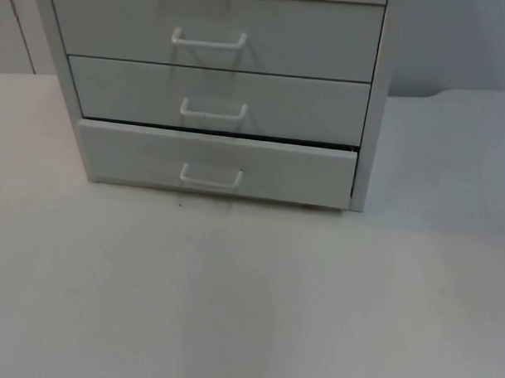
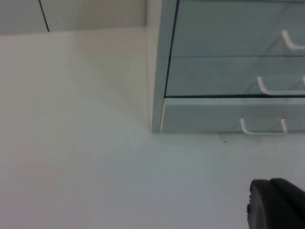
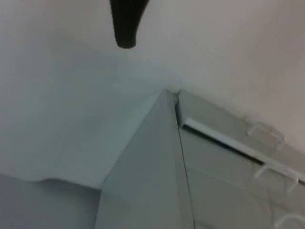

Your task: Open the drawer with the left hand, place the block into the drawer with the right hand, then close the drawer with the left hand.

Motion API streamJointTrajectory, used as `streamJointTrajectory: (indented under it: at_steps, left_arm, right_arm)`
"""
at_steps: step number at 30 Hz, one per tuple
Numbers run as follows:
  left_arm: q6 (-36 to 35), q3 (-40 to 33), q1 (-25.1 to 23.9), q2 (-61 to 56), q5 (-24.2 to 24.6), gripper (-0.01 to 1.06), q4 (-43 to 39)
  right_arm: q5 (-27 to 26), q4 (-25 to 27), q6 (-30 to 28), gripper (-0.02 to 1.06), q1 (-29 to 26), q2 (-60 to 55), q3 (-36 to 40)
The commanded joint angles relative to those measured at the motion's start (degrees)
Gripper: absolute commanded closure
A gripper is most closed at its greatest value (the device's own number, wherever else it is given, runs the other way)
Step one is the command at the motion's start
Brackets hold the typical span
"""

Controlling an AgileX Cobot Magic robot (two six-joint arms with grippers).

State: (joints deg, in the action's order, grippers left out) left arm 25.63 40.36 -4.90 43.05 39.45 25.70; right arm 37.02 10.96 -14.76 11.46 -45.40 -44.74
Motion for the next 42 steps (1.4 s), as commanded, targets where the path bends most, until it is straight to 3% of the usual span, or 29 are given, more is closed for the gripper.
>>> streamJointTrajectory:
  at_steps: [1, 9, 14, 21, 32, 40, 42]
  left_arm:
    - [-1.87, -0.15, 3.96, -5.50, -0.82, 1.05, -2.46]
    - [-3.41, -1.40, 6.12, -18.84, -0.77, 1.05, -5.98]
    - [-12.61, -4.98, 6.12, -30.16, 0.06, 1.05, -10.56]
    - [-18.34, -8.68, 6.12, -39.62, 3.55, 1.05, -16.36]
    - [-21.57, -10.36, 6.12, -43.05, 16.37, 1.05, -19.64]
    - [-22.48, -10.37, 8.33, -43.05, 20.04, 1.05, -19.23]
    - [-22.48, -10.37, 8.59, -43.05, 23.72, 1.05, -20.42]
  right_arm:
    - [1.04, -0.32, 2.05, 0.41, 0.37, 6.90, 0.26]
    - [5.29, -0.55, 2.19, 0.41, 0.37, 18.22, 2.49]
    - [8.02, -2.18, 4.77, 0.41, 0.37, 27.11, 5.62]
    - [12.03, -7.59, 8.31, 0.41, 0.37, 34.42, 8.43]
    - [16.16, -7.87, 9.78, 0.41, 0.37, 39.81, 13.17]
    - [20.06, -7.90, 9.78, 0.41, 0.37, 42.34, 13.28]
    - [21.60, -7.90, 9.78, 0.41, 0.37, 43.00, 13.37]
